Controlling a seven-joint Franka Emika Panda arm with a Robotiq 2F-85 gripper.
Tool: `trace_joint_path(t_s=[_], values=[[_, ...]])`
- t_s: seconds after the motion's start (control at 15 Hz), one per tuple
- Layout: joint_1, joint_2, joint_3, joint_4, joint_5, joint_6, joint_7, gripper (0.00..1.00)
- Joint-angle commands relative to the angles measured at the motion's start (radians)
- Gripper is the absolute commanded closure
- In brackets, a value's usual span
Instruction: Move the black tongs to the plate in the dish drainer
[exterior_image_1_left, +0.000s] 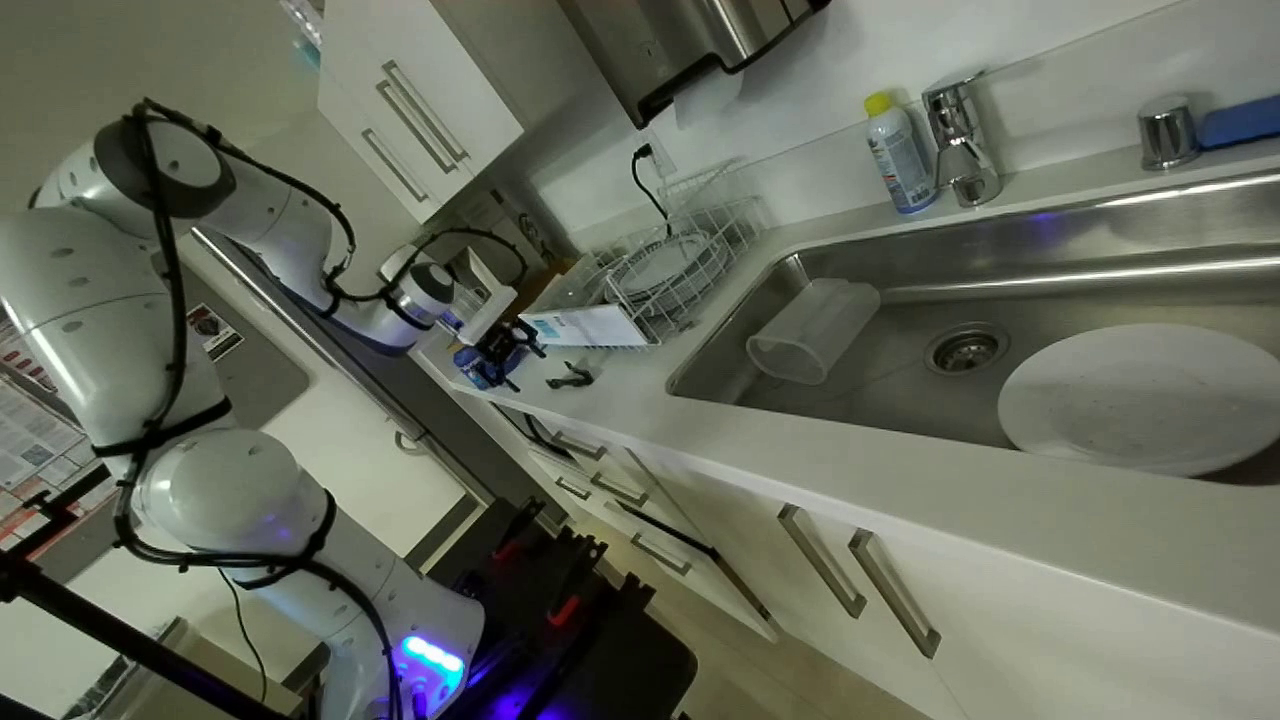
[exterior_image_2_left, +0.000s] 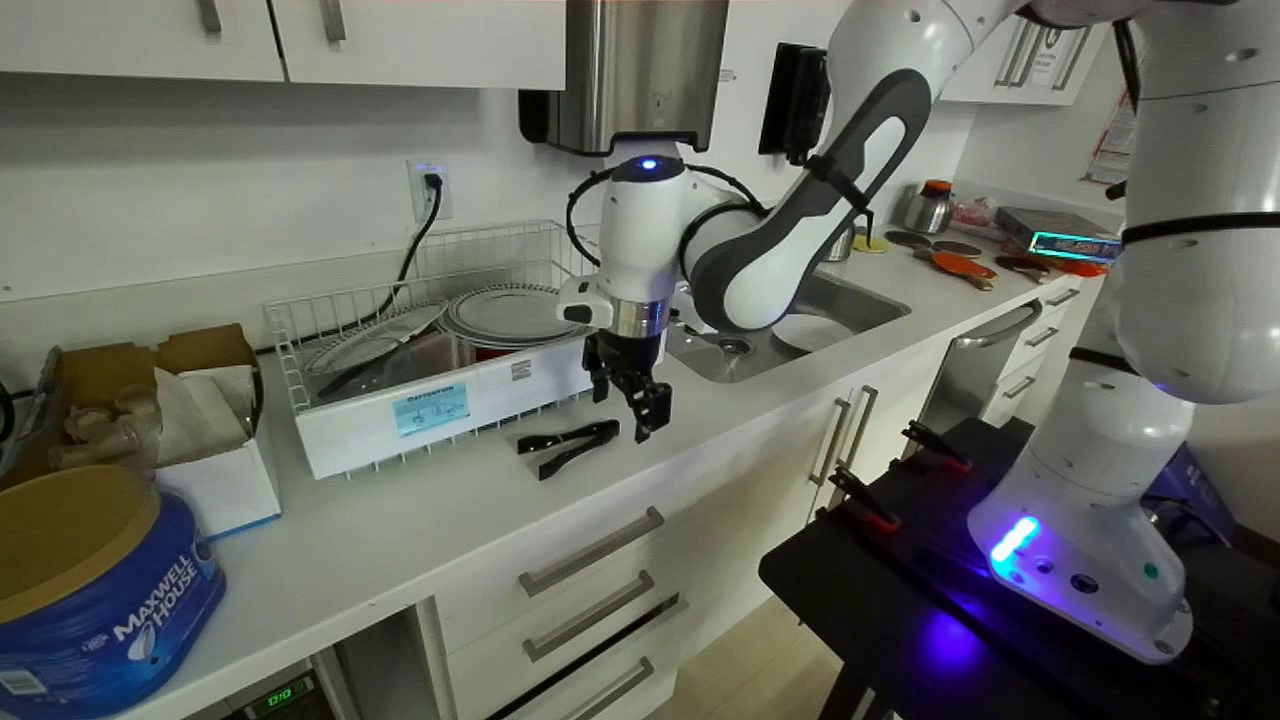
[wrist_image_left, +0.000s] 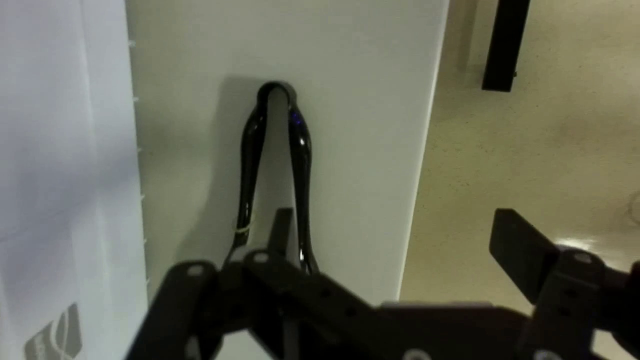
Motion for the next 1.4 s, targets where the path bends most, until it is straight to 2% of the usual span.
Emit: trace_joint_path(t_s=[0.0, 0.07, 0.13, 0.67, 1.33], values=[[-0.045, 0.076, 0.031, 0.045, 0.006, 0.106, -0.197, 0.00], [-0.042, 0.090, 0.027, 0.060, 0.017, 0.103, -0.205, 0.00], [-0.017, 0.053, 0.005, 0.027, 0.007, 0.080, -0.146, 0.00], [-0.019, 0.118, -0.006, 0.068, 0.009, 0.081, -0.171, 0.00], [-0.003, 0.208, -0.052, 0.088, -0.040, 0.178, -0.162, 0.00]])
